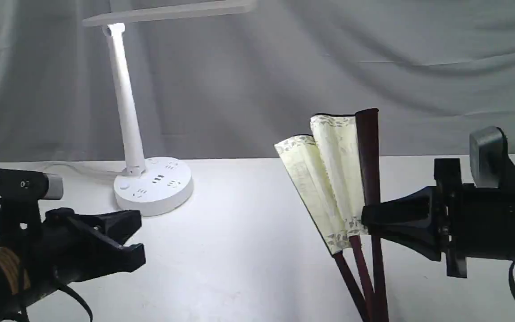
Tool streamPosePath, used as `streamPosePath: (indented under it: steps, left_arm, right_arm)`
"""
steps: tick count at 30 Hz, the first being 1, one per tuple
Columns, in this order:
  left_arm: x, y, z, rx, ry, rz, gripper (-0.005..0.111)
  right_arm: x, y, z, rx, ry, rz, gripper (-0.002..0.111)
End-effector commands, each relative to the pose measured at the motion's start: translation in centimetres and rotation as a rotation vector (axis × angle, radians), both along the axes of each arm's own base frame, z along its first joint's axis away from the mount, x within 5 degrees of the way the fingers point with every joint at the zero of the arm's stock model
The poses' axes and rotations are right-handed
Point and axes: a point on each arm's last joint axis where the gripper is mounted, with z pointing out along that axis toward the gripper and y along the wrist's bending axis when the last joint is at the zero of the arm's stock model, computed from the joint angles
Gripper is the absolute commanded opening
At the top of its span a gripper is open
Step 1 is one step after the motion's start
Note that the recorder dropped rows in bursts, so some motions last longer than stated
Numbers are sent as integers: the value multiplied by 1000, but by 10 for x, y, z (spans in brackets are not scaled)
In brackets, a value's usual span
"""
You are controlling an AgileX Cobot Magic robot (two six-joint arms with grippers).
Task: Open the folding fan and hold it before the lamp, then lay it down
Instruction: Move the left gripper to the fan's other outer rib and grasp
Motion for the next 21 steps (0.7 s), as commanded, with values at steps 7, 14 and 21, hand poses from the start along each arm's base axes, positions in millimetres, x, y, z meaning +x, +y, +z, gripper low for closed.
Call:
streamPosePath:
  steps: [7,14,21]
  left_arm:
    - [2,-14,-20,-431,243,12,30]
    - [20,-26,-31,-578,360,-13,30]
    - [42,-45,-31,-742,389,-159,30]
  right_arm:
    - [-2,0,3,5,-28,18,0]
    - [-2,0,3,0,-37,21,0]
    - [-2,0,3,-2,-40,21,0]
